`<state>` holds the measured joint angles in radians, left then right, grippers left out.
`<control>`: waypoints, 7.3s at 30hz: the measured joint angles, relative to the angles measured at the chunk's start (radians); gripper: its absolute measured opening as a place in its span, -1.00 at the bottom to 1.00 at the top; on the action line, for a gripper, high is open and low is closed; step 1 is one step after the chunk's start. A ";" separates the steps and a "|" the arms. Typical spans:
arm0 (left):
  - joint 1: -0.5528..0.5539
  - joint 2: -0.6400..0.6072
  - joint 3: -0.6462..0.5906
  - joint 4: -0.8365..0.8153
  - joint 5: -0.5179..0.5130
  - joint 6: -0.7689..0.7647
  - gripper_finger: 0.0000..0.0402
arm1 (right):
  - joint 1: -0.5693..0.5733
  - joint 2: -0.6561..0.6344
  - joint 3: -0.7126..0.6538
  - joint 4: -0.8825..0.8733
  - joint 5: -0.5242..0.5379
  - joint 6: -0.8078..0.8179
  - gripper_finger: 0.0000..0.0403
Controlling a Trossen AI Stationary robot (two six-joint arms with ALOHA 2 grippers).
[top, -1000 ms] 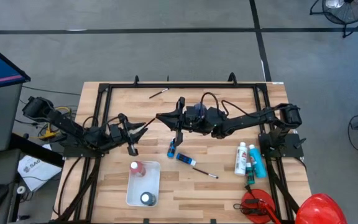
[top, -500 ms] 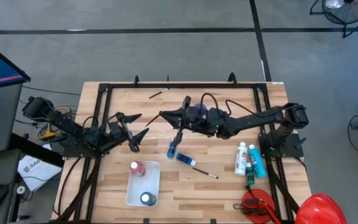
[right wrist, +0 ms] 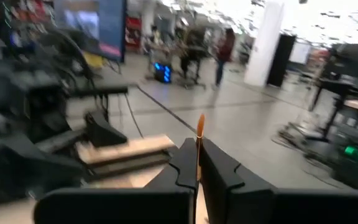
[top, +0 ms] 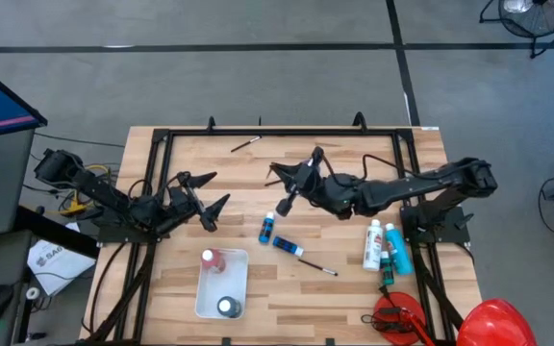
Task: Pick & Place Paint Supplies
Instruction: Put the gold paint brush into the violet cup, then put the silver paint brush into the violet cup
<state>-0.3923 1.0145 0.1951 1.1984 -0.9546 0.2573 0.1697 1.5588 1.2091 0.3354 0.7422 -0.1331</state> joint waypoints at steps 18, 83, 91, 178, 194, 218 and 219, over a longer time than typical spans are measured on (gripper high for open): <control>-0.010 0.000 0.000 -0.007 0.000 0.000 0.75 | -0.076 -0.202 -0.259 -0.066 0.110 0.094 -1.00; -0.005 0.000 0.000 -0.006 -0.003 0.000 0.70 | -0.188 -0.181 -0.514 -0.015 0.101 0.291 -0.31; -0.005 0.000 0.000 -0.006 -0.003 0.000 0.70 | -0.156 -0.239 -0.513 0.014 0.102 0.260 -0.32; 1.039 0.315 0.354 -0.683 1.161 -0.409 0.49 | 0.085 -0.249 -0.513 0.031 -0.091 -0.049 -0.32; 1.146 0.300 0.278 -0.776 0.902 -0.557 0.49 | 0.085 -0.249 -0.513 0.033 -0.091 -0.028 -0.30; 1.183 0.704 0.513 -0.821 0.788 -0.736 0.49 | 0.079 -0.249 -0.513 0.039 -0.090 -0.023 -0.33; 1.183 0.716 0.527 -0.843 0.788 -0.731 0.49 | 0.079 -0.249 -0.513 0.039 -0.090 -0.023 -0.33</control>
<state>0.7906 1.7307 0.7221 0.3559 -0.1669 -0.4736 0.2489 1.3098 0.6956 0.3744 0.6518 -0.1558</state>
